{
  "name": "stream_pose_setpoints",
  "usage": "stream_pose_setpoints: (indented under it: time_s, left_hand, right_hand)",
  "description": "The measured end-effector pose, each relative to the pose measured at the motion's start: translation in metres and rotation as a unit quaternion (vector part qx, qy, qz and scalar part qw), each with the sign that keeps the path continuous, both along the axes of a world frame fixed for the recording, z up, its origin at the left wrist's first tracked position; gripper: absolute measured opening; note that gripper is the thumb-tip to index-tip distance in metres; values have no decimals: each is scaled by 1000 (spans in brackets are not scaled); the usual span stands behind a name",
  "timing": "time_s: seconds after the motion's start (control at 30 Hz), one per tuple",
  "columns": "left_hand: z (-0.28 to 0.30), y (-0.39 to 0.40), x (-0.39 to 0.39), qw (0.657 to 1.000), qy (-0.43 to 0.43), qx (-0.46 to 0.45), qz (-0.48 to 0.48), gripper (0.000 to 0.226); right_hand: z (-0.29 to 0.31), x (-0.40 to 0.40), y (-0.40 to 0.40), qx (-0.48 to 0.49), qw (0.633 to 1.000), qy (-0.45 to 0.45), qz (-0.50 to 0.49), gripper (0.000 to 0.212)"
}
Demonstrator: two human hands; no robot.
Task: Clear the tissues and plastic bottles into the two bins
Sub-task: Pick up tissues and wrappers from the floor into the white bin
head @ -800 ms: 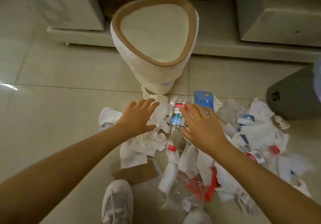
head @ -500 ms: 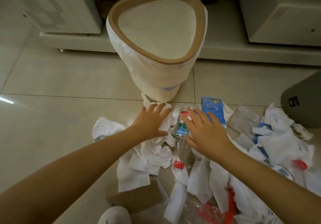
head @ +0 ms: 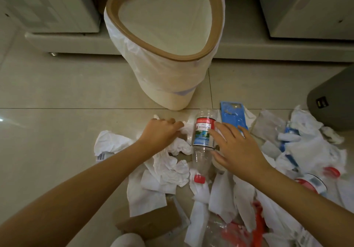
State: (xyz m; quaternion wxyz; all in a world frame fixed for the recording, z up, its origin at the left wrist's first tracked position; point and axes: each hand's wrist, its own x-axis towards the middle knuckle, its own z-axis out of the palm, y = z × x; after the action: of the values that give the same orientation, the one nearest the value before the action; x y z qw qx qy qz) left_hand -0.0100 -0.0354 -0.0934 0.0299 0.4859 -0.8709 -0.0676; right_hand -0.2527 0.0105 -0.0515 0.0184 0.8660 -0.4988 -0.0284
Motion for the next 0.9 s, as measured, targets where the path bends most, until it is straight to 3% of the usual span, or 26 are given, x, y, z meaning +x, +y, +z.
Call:
stream_pose_setpoints:
  time_s: [0.23, 0.4, 0.67, 0.9]
  left_hand:
    - [54, 3, -1, 990, 116, -73, 13, 30]
    - [82, -9, -19, 989, 118, -83, -44, 34]
    - [81, -22, -33, 979, 79, -115, -146, 29]
    - [62, -20, -40, 980, 76, -122, -139, 23]
  right_hand:
    - [-4, -29, -16, -7, 998, 1, -64, 56]
    - [-20, -52, -34, 69, 988, 33, -133, 64]
    - [-46, -53, -68, 211, 959, 82, -171, 90]
    - [-76, -44, -75, 245, 941, 66, -226, 113]
